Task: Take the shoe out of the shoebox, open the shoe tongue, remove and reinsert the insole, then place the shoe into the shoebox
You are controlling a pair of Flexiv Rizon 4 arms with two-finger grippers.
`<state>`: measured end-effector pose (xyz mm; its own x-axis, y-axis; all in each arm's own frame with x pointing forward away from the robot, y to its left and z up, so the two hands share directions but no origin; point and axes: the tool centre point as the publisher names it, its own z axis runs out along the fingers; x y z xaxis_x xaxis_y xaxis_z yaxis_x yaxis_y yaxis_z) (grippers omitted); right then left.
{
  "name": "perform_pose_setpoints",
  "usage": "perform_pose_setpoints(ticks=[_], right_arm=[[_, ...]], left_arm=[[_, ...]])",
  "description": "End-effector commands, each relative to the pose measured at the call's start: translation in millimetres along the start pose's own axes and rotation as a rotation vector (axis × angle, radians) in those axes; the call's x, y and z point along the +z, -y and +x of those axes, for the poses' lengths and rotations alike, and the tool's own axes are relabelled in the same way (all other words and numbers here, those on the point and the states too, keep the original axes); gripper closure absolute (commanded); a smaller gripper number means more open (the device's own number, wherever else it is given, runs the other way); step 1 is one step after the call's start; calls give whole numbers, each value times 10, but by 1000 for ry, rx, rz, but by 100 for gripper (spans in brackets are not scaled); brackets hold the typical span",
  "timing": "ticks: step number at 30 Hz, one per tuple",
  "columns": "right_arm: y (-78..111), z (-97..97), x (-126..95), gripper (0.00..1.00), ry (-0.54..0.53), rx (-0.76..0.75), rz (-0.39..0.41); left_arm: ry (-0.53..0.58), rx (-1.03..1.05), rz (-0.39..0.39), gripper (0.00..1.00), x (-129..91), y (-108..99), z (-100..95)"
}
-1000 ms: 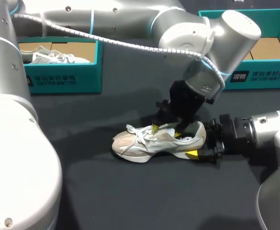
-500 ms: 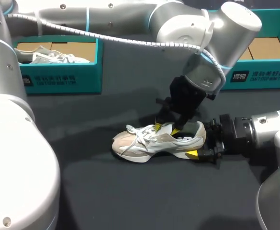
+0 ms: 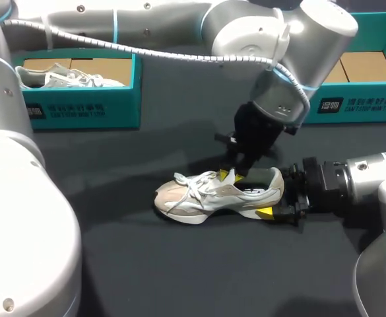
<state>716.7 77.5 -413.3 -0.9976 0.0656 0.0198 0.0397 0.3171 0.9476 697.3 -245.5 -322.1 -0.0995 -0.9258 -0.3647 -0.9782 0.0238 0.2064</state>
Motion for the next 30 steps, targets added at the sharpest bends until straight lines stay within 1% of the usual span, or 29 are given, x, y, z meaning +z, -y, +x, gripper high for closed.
perform_pose_setpoints(ticks=[1,8,15,21,23,30], right_arm=[[-12,8,-5,100,0,1,5],[-12,8,-5,100,0,1,5],[-12,8,-5,100,0,1,5],[-12,8,-5,100,0,1,5],[-12,8,-5,100,0,1,5],[-12,8,-5,100,0,1,5]], left_arm=[[-22,-2,9,100,-12,-50,-96],[-78,-17,36,100,-43,-141,-220],[-154,-70,61,100,-29,-170,-430],[-211,-98,27,100,72,-164,-614],[-219,-106,22,100,111,-178,-678],[-225,-135,8,100,240,-207,-813]])
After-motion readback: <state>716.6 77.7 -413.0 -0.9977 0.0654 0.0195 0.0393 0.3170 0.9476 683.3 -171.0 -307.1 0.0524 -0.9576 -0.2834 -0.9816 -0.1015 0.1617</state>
